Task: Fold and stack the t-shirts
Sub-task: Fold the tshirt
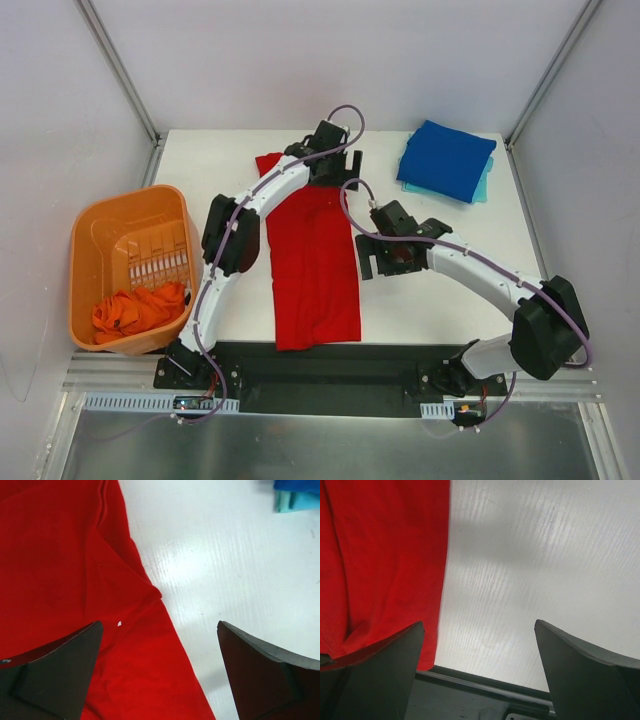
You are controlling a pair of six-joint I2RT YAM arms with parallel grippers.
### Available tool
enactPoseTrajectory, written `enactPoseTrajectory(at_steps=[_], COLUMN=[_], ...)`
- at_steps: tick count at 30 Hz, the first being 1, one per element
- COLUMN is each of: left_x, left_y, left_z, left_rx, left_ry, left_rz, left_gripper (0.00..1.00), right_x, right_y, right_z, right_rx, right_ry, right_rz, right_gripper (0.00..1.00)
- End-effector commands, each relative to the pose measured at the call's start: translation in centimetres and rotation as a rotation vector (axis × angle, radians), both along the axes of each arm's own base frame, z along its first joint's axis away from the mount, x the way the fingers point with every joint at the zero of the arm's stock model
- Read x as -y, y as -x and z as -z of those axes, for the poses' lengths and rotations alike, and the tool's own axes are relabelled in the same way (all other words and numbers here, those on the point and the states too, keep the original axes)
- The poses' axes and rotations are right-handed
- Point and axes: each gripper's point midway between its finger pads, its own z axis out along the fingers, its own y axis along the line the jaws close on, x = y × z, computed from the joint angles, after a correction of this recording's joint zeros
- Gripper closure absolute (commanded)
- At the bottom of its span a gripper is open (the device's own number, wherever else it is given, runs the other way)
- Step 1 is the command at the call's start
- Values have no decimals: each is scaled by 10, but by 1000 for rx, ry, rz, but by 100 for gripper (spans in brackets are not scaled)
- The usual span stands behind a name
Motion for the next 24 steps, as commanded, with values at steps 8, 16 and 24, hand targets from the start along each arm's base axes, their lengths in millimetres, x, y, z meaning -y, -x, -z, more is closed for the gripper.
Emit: enactPoseTrajectory(at_steps=[8, 16, 24], left_x=[18, -2, 10], left_y=[-21, -24, -21], left_z=[-39, 5, 18], left_rx=[101, 72, 44], left_ry=[90, -26, -10], left_rz=[-3, -82, -43], left_gripper=[6, 32, 49], right_x=[10, 18, 22], right_y=[0, 0, 1], right_z=[-9, -6, 0], right_rx=[31, 31, 19], right_ry=[24, 58, 76], right_rz=[29, 50, 56], right_gripper=[3, 3, 3])
